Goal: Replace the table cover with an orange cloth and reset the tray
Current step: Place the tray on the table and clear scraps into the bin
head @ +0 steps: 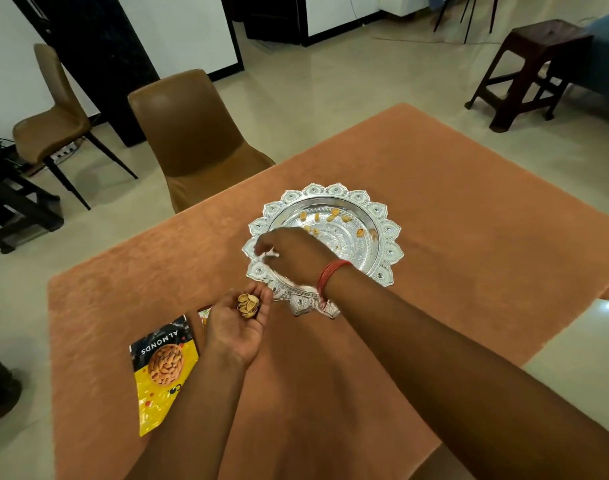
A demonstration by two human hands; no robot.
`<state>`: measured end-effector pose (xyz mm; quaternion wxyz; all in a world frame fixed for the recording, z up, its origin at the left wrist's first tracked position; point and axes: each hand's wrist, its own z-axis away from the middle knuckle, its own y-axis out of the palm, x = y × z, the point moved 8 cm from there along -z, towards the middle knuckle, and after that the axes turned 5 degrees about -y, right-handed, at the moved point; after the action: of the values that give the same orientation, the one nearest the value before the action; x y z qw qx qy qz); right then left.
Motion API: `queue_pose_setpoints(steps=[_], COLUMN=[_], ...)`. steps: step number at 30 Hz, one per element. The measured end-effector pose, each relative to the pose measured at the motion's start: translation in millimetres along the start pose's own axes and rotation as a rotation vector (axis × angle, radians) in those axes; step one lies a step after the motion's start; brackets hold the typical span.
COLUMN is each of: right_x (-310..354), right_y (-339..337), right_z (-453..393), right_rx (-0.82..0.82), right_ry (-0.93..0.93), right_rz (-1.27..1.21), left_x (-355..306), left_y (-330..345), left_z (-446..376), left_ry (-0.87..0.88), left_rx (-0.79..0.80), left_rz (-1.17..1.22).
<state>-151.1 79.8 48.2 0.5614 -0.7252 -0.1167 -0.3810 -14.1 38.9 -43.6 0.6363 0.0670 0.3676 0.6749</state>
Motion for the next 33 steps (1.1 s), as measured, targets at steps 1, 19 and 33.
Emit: queue_pose_setpoints(steps=[1, 19, 33], right_x=[-16, -47, -51], right_y=[-11, 49, 22], right_z=[-8, 36, 35], right_rx=[-0.054, 0.117, 0.205], right_ry=[0.039, -0.092, 0.265], right_rz=[0.039, 0.481, -0.002], left_x=[-2, 6, 28], left_y=[-1, -19, -5], left_z=[3, 17, 16], left_ry=[0.0, -0.043, -0.111], left_rx=[-0.005, -0.085, -0.054], left_rz=[-0.014, -0.072, -0.084])
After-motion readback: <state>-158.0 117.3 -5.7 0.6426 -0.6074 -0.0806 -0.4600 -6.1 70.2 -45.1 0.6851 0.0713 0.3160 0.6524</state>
